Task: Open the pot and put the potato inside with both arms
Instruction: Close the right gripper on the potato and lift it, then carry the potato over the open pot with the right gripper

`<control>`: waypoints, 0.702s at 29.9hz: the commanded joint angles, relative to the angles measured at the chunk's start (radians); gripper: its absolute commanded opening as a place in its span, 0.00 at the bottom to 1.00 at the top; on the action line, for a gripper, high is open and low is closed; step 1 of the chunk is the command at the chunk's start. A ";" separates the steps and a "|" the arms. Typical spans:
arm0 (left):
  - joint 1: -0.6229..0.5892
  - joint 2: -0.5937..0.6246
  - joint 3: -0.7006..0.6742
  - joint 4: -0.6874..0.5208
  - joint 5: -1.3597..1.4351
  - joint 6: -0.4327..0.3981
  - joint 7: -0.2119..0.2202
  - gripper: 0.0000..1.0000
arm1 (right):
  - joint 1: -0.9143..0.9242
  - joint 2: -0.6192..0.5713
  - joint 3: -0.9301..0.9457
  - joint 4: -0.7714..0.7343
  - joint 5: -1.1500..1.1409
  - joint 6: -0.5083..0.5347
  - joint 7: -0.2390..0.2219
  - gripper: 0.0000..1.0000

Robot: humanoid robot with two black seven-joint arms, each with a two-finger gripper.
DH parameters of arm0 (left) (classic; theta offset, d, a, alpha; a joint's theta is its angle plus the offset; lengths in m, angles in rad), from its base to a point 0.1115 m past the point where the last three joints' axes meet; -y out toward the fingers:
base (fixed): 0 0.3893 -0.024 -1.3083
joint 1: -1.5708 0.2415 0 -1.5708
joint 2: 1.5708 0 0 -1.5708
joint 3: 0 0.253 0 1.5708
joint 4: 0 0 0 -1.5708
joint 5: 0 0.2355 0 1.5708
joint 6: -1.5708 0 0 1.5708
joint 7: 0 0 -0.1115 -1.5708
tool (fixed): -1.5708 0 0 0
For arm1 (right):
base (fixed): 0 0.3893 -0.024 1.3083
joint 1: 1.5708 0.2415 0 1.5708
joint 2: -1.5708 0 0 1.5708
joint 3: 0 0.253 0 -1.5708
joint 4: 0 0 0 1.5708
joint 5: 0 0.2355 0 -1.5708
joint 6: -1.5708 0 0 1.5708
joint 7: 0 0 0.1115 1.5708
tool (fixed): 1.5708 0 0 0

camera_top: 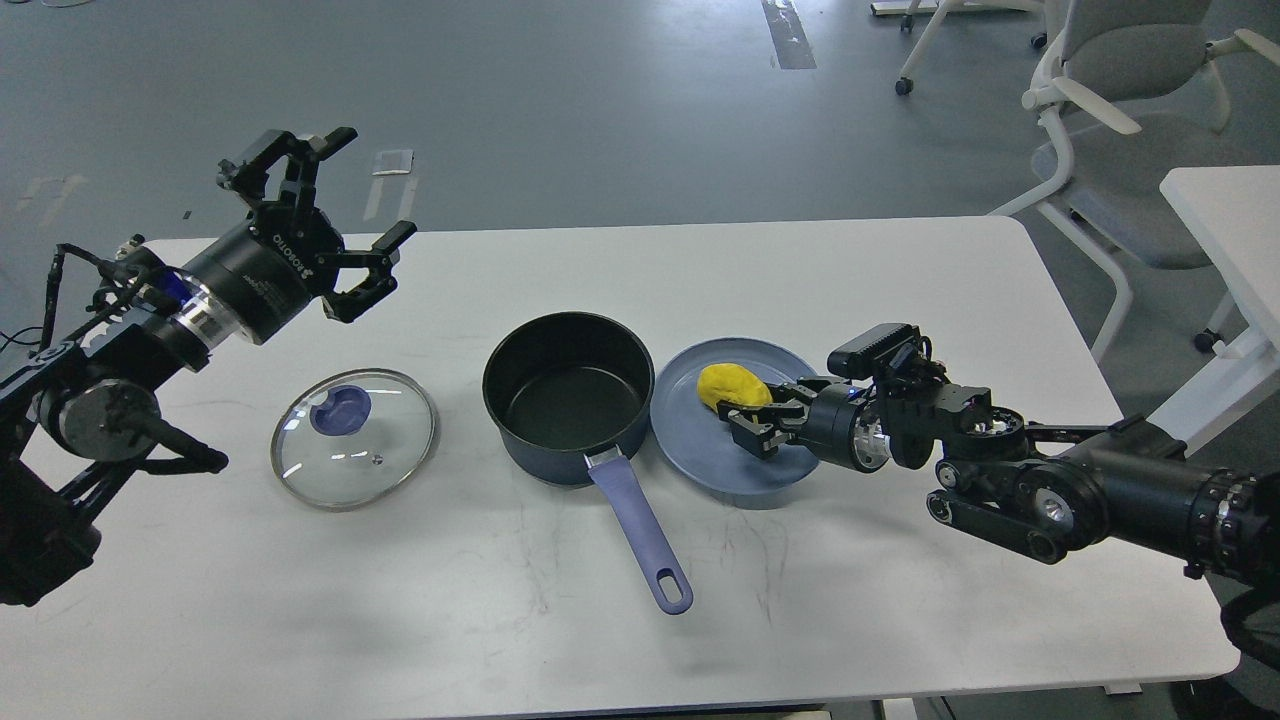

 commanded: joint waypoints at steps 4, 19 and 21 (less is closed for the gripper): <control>0.003 0.003 -0.001 0.000 0.001 0.000 0.000 0.98 | 0.027 -0.016 0.022 0.035 0.000 -0.025 0.019 0.45; 0.000 0.021 -0.015 -0.001 0.003 0.000 0.001 0.98 | 0.189 -0.237 0.123 0.214 0.001 -0.045 0.069 0.40; 0.000 0.021 -0.021 -0.004 0.004 0.000 0.001 0.98 | 0.220 -0.230 0.123 0.214 0.003 -0.045 0.077 0.39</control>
